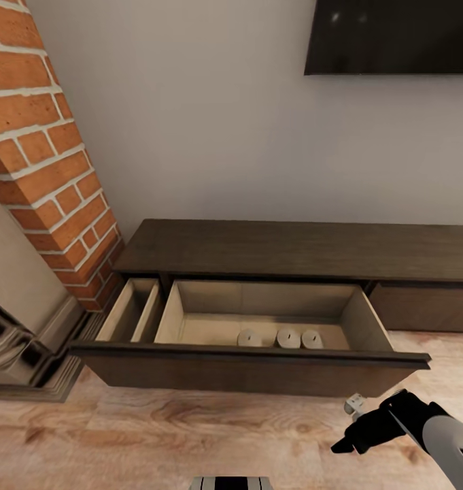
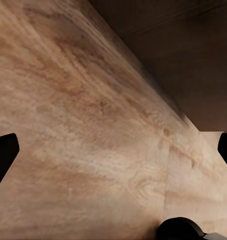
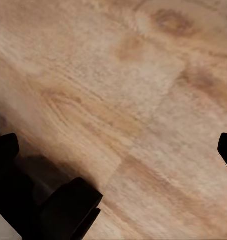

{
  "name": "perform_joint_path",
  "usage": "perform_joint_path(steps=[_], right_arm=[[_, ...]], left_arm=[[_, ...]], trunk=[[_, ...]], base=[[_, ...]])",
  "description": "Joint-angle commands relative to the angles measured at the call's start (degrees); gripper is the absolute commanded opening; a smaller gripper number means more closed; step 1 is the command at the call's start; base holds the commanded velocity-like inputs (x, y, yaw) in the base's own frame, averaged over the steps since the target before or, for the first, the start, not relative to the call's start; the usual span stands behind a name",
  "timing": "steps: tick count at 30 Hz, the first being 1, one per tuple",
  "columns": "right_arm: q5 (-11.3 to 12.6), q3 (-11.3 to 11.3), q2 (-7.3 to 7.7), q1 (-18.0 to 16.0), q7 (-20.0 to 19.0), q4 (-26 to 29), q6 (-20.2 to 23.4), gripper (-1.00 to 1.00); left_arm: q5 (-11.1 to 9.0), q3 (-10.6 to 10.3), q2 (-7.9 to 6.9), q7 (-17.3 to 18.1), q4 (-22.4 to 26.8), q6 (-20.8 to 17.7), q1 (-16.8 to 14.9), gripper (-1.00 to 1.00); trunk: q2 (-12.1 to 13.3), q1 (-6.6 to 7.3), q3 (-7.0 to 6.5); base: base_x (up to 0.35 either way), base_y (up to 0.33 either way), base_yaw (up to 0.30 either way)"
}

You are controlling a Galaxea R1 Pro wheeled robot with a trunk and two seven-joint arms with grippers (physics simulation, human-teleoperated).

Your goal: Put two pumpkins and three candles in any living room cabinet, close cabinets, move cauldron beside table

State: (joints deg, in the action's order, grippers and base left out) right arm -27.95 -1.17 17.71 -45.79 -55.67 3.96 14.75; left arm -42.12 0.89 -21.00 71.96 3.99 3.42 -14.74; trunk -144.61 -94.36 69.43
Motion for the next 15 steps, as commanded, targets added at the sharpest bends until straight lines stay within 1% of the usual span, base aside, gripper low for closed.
perform_joint_path(steps=[1, 4, 10, 12, 15], right_arm=[[0.3, -0.1, -0.01, 0.0, -0.2, -0.5, 0.2, 1.00], [0.3, -0.1, -0.07, 0.0, -0.1, -1.2, -1.3, 1.00], [0.3, -0.1, -0.12, 0.0, 0.1, -1.7, -2.7, 1.00], [0.3, -0.1, -0.13, 0.0, 0.1, -1.7, -2.9, 1.00], [0.3, -0.1, -0.13, 0.0, 0.1, -1.8, -3.0, 1.00]], left_arm=[[0.1, 0.1, -0.01, 0.1, 0.0, 0.4, 0.0, 1.00], [0.1, 0.1, -0.01, 0.1, 0.0, 0.4, 0.0, 1.00], [0.1, 0.1, -0.01, 0.1, 0.0, 0.4, 0.0, 1.00], [0.1, 0.1, -0.01, 0.1, 0.0, 0.4, 0.0, 1.00], [0.1, 0.1, -0.01, 0.1, 0.0, 0.4, 0.0, 1.00]], trunk=[[0.0, 0.01, 0.04], [0.0, 0.01, 0.04], [0.0, 0.01, 0.04], [0.0, 0.01, 0.04], [0.0, 0.01, 0.04]], base=[[0.085, -0.005, 0.000], [0.166, -0.003, 0.000], [0.275, -0.001, 0.000], [0.156, 0.000, 0.000], [0.061, 0.000, 0.000]])
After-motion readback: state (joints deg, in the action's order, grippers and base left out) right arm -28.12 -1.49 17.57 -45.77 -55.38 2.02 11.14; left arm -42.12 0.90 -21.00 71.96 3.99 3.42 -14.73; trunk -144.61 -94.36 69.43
